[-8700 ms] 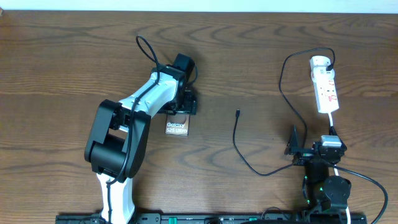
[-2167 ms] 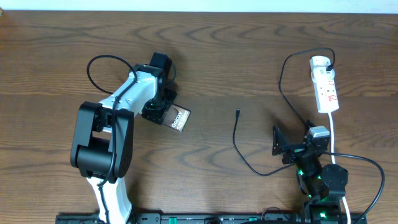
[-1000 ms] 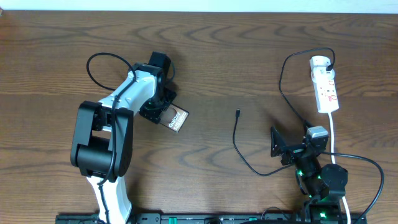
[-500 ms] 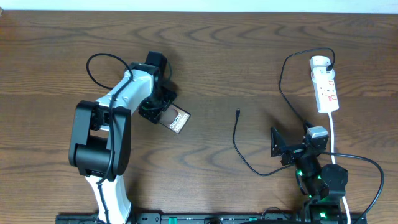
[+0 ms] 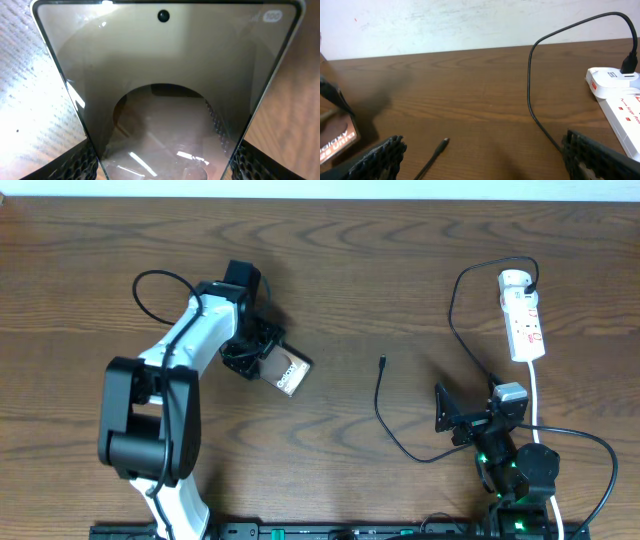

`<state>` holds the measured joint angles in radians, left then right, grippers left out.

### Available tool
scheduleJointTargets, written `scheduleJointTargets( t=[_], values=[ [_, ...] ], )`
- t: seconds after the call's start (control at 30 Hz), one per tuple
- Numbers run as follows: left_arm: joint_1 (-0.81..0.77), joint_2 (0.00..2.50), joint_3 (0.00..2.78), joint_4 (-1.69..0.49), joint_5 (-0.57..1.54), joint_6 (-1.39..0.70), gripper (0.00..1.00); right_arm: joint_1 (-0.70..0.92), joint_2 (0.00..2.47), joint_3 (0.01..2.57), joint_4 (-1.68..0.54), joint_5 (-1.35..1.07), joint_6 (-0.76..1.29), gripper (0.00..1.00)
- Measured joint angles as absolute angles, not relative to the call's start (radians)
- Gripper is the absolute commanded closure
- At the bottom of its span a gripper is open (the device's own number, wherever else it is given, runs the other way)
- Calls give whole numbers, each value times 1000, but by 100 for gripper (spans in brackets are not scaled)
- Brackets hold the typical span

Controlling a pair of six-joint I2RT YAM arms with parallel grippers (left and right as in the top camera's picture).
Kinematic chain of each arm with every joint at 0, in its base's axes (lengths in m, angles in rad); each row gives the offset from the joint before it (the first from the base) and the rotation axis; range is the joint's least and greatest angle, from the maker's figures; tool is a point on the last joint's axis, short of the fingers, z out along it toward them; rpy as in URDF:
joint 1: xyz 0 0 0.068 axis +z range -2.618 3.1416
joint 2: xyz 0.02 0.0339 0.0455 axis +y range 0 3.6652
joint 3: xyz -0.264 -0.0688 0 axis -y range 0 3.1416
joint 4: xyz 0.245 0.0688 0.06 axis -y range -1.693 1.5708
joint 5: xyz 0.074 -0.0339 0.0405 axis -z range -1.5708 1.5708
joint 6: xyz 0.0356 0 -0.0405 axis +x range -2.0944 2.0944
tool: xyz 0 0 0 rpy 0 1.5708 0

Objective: Plug charger to phone and switch on socket
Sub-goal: 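Hold the phone upright with the left gripper near table center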

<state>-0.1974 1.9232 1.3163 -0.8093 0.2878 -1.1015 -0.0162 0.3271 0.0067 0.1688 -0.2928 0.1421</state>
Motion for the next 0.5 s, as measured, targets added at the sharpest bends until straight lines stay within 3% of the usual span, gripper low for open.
scheduleJointTargets(
  t=[0.5],
  values=[
    [-197,1909,1316,-830,348,-1101,93,-16,373,11,171,-299,264,1]
  ],
)
